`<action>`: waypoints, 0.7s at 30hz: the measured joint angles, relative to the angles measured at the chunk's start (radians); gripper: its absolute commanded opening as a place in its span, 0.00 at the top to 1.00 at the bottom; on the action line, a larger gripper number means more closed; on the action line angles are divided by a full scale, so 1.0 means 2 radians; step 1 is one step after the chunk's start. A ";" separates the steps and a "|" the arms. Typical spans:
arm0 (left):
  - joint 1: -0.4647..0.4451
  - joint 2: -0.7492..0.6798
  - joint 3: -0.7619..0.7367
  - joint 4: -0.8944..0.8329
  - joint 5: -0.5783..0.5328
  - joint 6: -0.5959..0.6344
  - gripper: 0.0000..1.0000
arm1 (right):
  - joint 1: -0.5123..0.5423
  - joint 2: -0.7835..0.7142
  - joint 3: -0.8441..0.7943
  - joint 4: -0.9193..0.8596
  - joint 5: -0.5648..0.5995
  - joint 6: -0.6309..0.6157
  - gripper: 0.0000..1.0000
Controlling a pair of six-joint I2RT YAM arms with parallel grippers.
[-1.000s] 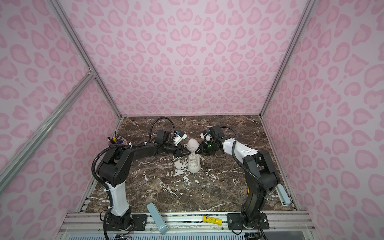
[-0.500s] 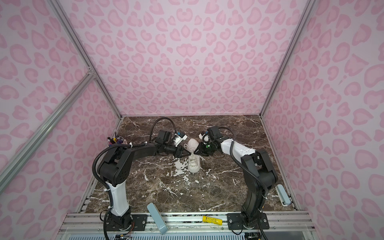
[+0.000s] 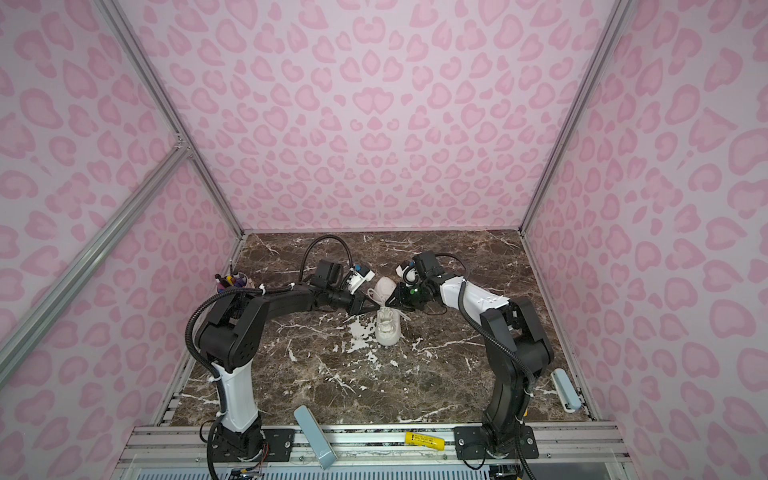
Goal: Tie the shoes
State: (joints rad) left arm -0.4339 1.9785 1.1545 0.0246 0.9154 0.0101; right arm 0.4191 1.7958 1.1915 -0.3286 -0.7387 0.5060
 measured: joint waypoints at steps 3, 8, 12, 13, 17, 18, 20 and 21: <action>0.000 -0.001 0.000 -0.003 0.000 0.002 0.90 | 0.002 0.002 0.001 0.009 -0.003 0.005 0.80; 0.002 -0.005 -0.001 -0.010 -0.001 0.006 0.96 | 0.006 0.008 0.001 0.020 -0.007 0.016 0.80; 0.003 -0.008 -0.002 -0.014 -0.002 0.008 0.96 | 0.006 0.009 0.001 0.028 -0.007 0.019 0.80; 0.003 -0.008 -0.003 -0.014 -0.002 0.009 0.96 | 0.006 0.009 0.000 0.029 -0.007 0.022 0.80; 0.004 -0.010 -0.004 -0.016 -0.004 0.010 0.96 | 0.006 0.010 -0.003 0.031 -0.007 0.023 0.80; 0.005 -0.012 -0.005 -0.018 -0.004 0.012 0.96 | 0.006 0.011 -0.003 0.034 -0.007 0.026 0.80; 0.005 -0.015 -0.008 -0.019 -0.005 0.013 0.96 | 0.007 0.012 -0.005 0.036 -0.007 0.026 0.80; 0.006 -0.015 -0.008 -0.021 -0.006 0.014 0.96 | 0.007 0.013 -0.005 0.037 -0.007 0.026 0.80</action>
State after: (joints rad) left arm -0.4229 1.9480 1.1381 -0.0174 0.9039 0.0372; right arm 0.4335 1.8217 1.1820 -0.2546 -0.7532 0.5571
